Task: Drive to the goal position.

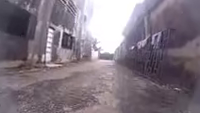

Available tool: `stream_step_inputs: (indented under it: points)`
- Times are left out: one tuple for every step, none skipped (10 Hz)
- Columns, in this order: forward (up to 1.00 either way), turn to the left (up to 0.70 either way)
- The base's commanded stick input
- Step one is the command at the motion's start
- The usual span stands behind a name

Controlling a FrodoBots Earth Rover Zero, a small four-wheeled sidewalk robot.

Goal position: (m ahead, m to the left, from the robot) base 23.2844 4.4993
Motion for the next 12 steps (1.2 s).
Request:
stream_step_inputs:
  points:
    - [0.7, 0.0]
    - [0.7, 0.0]
    - [0.7, 0.0]
    - [0.7, 0.0]
    - [0.7, 0.0]
    - [0.7, 0.0]
    - [0.7, 0.0]
    - [0.7, 0.0]
    - [0.7, 0.0]
    - [0.7, 0.0]
    - [0.7, 0.0]
    - [0.7, 0.0]
